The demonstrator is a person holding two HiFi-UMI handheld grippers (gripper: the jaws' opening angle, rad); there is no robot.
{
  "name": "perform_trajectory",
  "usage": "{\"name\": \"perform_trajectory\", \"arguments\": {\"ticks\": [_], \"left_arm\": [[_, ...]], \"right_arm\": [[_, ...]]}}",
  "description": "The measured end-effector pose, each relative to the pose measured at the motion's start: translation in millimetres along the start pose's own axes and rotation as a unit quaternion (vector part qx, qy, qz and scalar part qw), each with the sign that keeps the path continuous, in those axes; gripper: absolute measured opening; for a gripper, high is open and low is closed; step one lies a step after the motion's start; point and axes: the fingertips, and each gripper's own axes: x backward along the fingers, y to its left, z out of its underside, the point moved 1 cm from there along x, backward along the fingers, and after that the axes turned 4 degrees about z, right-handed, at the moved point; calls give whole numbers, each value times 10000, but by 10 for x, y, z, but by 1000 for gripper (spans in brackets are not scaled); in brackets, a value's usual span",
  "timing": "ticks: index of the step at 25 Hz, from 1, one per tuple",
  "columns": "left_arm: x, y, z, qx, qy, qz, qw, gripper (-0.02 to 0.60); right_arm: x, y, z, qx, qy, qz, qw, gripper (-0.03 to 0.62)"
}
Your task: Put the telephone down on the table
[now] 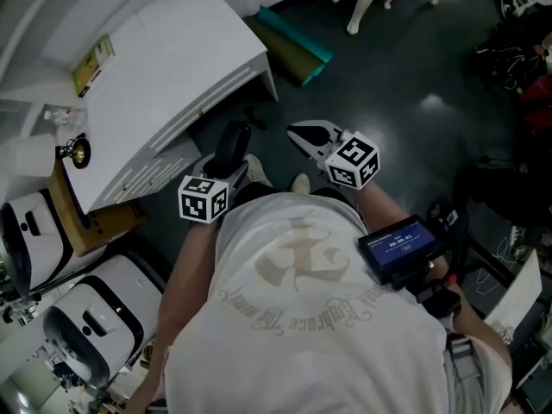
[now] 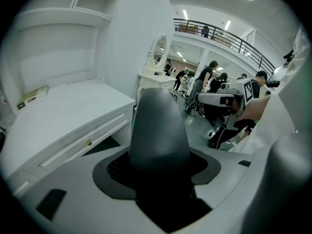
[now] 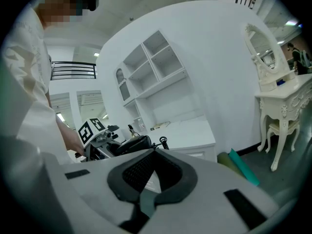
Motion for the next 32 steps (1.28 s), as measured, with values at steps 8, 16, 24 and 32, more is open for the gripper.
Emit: {"name": "perform_trajectory", "arguments": {"ticks": [8,16,24,32], "left_arm": [[-123,99,-128,-183,73,200,9996,276],[-203,406,-413,-393,77,363,9985,276],[-143,888,-615,-506,55,457,9977,276],[-38,1303,-777,-639,9,590,9962,276]], "right_arm": [[-46,-109,-5,-127,15,244,9996,15],[-307,-279,-206,-99,7,467,9989,15],[-729,-332,-394,-97,13,649,9978,15],[-1160,-320,-605,146,90,886,9959,15]]}}
